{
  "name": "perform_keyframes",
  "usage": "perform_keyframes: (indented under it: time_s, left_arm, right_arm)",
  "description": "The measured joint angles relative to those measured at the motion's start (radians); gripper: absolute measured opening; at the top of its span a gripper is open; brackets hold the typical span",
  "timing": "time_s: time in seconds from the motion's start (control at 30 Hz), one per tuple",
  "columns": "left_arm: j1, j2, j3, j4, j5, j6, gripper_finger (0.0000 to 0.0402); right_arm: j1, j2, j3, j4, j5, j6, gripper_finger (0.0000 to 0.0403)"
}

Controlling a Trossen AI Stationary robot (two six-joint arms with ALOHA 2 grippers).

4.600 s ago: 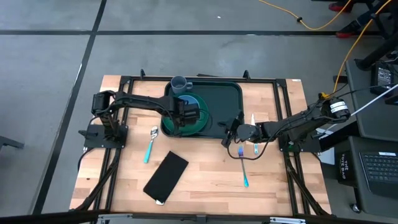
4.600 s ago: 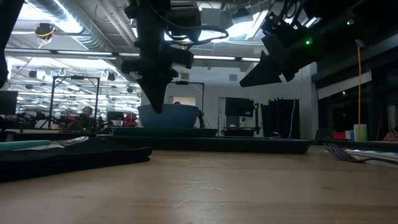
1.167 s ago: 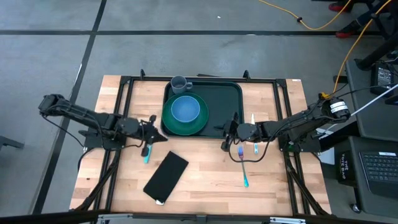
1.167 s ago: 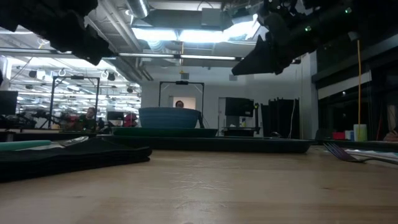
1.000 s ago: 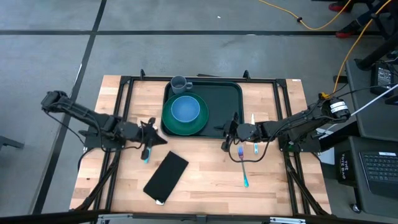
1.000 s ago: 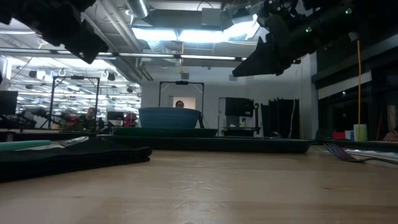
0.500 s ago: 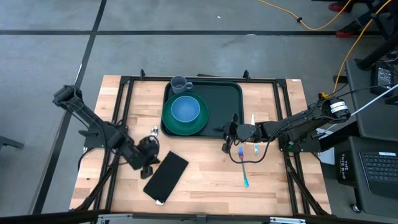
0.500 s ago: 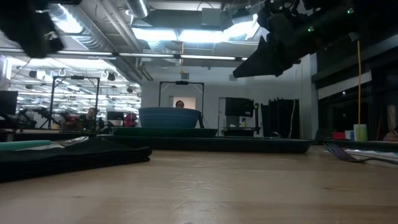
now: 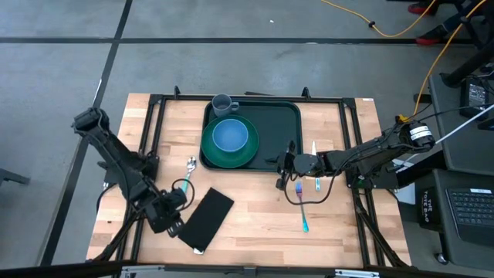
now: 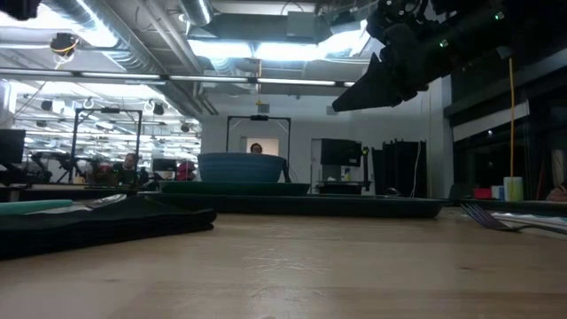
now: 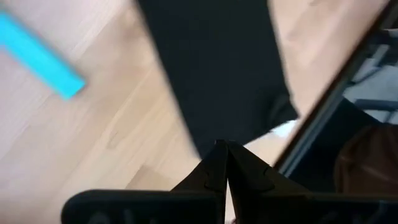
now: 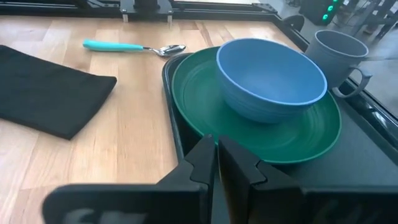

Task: Set up tray
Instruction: Put the black napkin on the black tray to the right of the green plate

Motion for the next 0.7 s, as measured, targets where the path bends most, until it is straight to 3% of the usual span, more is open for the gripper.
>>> perform_keyframes:
  time_s: [0.27,0.4,0.7]
  left_arm:
    - [-0.044,0.074,0.0,-0.065,0.008,-0.193,0.0003]
    - [-0.044,0.112,0.0,-0.07,0.097,-0.279,0.0008]
    - [-0.044,0.143,0.0,-0.057,0.107,-0.37,0.0071]
  right_arm:
    - [0.0,0.0,0.0,0.001,0.0,-0.028,0.0028]
    - [0.0,0.0,0.0,0.003,0.0,-0.045,0.0028]
    - [-0.002,0.0,0.0,0.006,0.0,-0.08,0.0028]
